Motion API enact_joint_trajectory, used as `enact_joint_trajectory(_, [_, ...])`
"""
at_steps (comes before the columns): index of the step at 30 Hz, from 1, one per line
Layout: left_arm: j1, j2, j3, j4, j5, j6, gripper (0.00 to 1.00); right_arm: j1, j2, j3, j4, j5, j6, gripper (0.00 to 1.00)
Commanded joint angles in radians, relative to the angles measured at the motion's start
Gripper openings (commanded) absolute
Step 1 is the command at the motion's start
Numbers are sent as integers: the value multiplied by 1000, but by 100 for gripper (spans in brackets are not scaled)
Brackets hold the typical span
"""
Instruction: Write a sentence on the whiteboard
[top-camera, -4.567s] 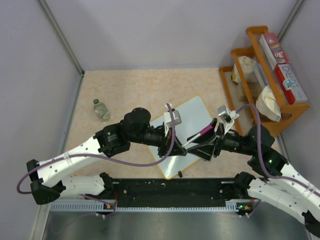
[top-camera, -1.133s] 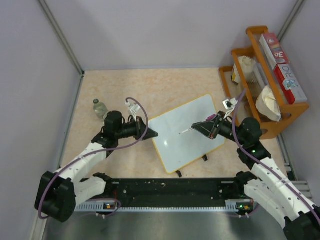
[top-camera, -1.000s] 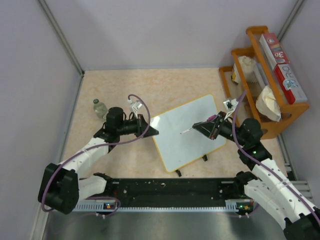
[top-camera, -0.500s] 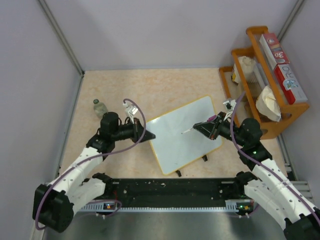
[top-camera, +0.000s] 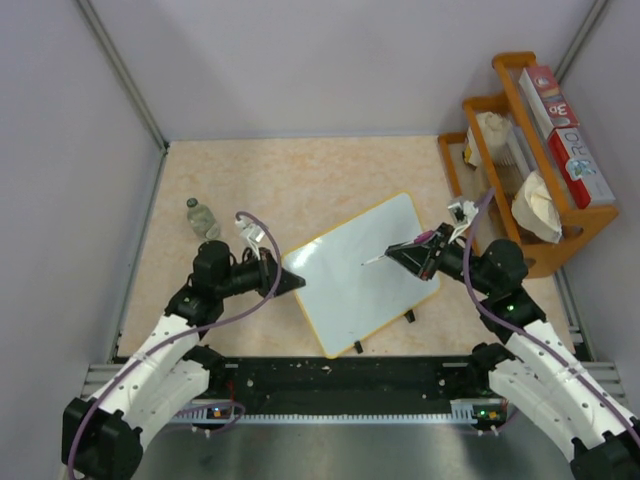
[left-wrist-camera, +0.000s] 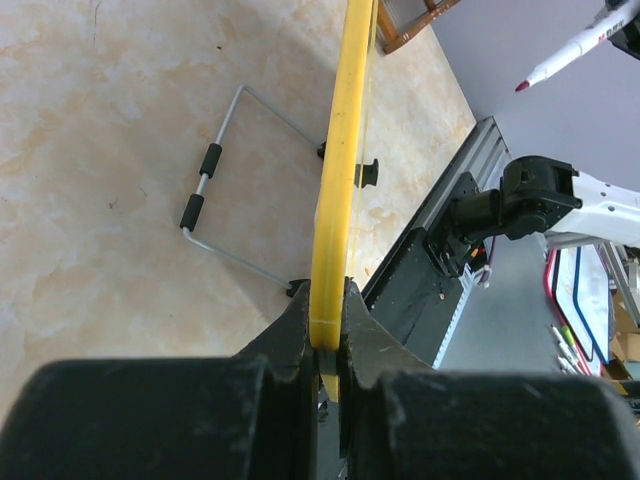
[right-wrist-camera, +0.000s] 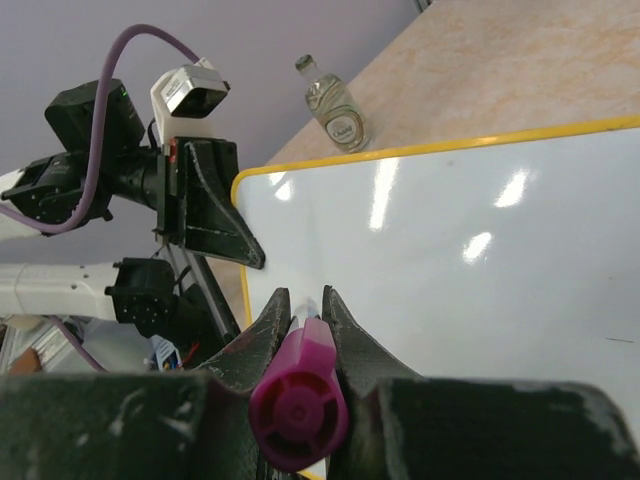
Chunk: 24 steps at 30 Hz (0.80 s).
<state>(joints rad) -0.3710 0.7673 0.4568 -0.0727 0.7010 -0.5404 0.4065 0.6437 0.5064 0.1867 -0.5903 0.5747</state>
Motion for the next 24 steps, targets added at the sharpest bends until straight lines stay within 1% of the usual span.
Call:
enact_joint_trajectory(1, [1,38,-33,-48,-129,115,0,104,17,58,22,99,-108,0])
enact_joint_trajectory(6, [1,32,-29,-91,-214,117,0,212,73,87,29,213,-170,0])
enact_joint_trajectory(10, [3,52,6,-171,-316,123,0,227,145,107,72,218,-168,0])
enact_joint_trajectory(14, [1,66,23,-210,-380,106,1,226,168,113,85,222,-168,0])
enact_joint_trajectory(15, [3,63,23,-210,-402,106,10,227,168,115,85,224,-170,0])
enact_joint_trajectory(16, [1,60,25,-216,-411,106,15,226,166,112,85,225,-171,0])
enact_joint_trajectory(18, [3,40,28,-217,-428,103,35,227,159,109,82,228,-174,0])
enact_joint_trajectory(21, [1,-5,26,-214,-443,92,53,227,145,104,71,233,-174,0])
enact_joint_trajectory(22, [3,-17,25,-213,-448,86,65,227,140,100,69,234,-174,0])
enact_joint_trajectory(24, [1,-57,8,-190,-443,63,73,227,129,96,66,236,-171,0])
